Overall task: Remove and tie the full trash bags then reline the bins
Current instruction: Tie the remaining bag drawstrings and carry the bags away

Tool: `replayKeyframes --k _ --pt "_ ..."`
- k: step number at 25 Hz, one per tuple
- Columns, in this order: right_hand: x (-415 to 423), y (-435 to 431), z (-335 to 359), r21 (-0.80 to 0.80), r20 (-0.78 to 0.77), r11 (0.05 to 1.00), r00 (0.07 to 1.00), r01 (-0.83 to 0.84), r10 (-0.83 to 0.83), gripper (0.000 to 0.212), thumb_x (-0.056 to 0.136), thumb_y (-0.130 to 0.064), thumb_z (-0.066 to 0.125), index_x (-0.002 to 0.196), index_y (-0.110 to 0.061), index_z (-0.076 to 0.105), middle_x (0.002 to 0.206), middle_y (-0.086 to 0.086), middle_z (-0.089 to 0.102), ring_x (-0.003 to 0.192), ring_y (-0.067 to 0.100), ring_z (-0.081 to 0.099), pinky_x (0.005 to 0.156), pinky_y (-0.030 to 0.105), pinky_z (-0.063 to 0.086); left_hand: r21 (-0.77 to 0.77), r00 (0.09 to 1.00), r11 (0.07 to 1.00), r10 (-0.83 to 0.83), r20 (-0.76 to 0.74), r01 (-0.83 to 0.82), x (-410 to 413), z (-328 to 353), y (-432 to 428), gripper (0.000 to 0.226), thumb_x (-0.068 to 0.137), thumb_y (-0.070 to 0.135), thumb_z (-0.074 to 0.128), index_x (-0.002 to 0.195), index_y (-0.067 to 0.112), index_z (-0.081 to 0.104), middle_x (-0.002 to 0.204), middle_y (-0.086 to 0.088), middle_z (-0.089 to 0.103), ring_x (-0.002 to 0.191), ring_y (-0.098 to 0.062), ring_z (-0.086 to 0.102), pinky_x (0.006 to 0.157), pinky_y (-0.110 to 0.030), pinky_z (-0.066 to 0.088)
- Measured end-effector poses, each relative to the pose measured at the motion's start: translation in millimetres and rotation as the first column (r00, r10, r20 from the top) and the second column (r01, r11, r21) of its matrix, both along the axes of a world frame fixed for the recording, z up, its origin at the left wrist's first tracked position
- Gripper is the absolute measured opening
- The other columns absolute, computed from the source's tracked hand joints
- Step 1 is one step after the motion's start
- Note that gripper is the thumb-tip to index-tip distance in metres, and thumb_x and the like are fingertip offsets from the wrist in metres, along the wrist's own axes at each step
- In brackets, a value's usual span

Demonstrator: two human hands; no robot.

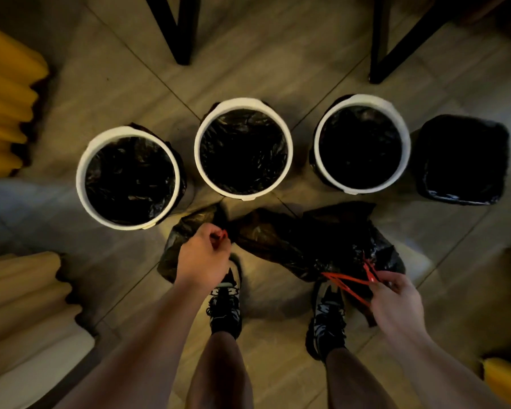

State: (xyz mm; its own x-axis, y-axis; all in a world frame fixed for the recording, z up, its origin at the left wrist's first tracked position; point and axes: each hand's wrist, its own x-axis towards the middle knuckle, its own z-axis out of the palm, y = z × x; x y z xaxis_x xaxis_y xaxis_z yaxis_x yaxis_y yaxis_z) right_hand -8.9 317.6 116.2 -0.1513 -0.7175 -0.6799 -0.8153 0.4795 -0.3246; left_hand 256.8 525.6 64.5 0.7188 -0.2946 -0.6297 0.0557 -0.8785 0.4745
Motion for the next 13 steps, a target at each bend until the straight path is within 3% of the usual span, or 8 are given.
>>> replayKeyframes --k 3,4,6,8,10,13 --pt "-5.3 -8.7 24.7 0.023 0.039 0.998 0.997 0.066 -0.066 0.015 0.098 -0.022 0.059 0.103 -0.034 0.066 0.084 0.005 0.07 0.064 0.023 0.064 0.057 0.039 0.051 0.034 0.999 0.998 0.045 0.008 -0.046 -10.7 42.1 11.9 0.019 0.096 0.037 0.061 0.114 0.039 0.055 0.083 0.011 0.072 0.061 0.002 0.066 0.045 -0.012 0.041" --pt "-8.5 -10.4 34.6 0.03 0.063 0.996 0.994 0.083 -0.085 0.016 0.097 -0.022 0.058 0.1 -0.034 0.068 0.086 0.005 0.071 0.067 0.022 0.065 0.059 0.039 0.052 0.036 0.998 0.997 0.065 0.005 -0.065 -13.1 59.3 17.4 0.018 0.096 0.036 0.061 0.113 0.04 0.056 0.079 0.01 0.074 0.059 -0.002 0.068 0.048 -0.019 0.047" --pt "-15.9 -13.5 55.2 0.047 0.089 0.997 0.994 0.064 -0.068 0.018 0.096 -0.022 0.057 0.092 -0.033 0.071 0.088 0.003 0.073 0.068 0.019 0.065 0.057 0.034 0.051 0.025 0.995 0.995 0.098 -0.01 -0.097 -15.7 95.0 29.1 0.016 0.097 0.035 0.062 0.113 0.035 0.06 0.081 0.008 0.075 0.067 -0.01 0.071 0.057 -0.028 0.054" --pt "-21.0 -15.7 76.8 0.077 0.103 0.995 0.992 0.06 -0.067 0.019 0.097 -0.024 0.057 0.089 -0.031 0.072 0.089 0.003 0.074 0.071 0.021 0.068 0.058 0.038 0.056 0.007 0.99 0.991 0.135 -0.029 -0.135 -18.1 131.9 38.5 0.014 0.1 0.034 0.063 0.114 0.032 0.064 0.087 0.009 0.075 0.077 -0.01 0.072 0.06 -0.028 0.052" --pt "-30.0 -19.3 95.0 0.095 0.136 0.993 0.987 0.071 -0.084 0.019 0.095 -0.026 0.058 0.086 -0.032 0.074 0.09 0.004 0.075 0.08 0.028 0.072 0.072 0.05 0.062 0.001 0.989 0.989 0.147 -0.027 -0.148 -23.3 167.5 42.5 0.008 0.1 0.033 0.064 0.107 0.033 0.067 0.081 0.011 0.076 0.075 -0.007 0.07 0.058 -0.028 0.051" --pt "-44.4 -33.6 130.5 0.125 0.218 0.988 0.97 0.086 -0.112 0.018 0.093 -0.027 0.061 0.087 -0.036 0.076 0.094 0.005 0.076 0.09 0.03 0.073 0.086 0.054 0.062 -0.036 0.989 0.988 0.149 0.005 -0.149 -34.1 223.4 39.8 0.008 0.098 0.031 0.067 0.093 0.036 0.07 0.077 0.02 0.074 0.062 -0.005 0.068 0.05 -0.025 0.05"
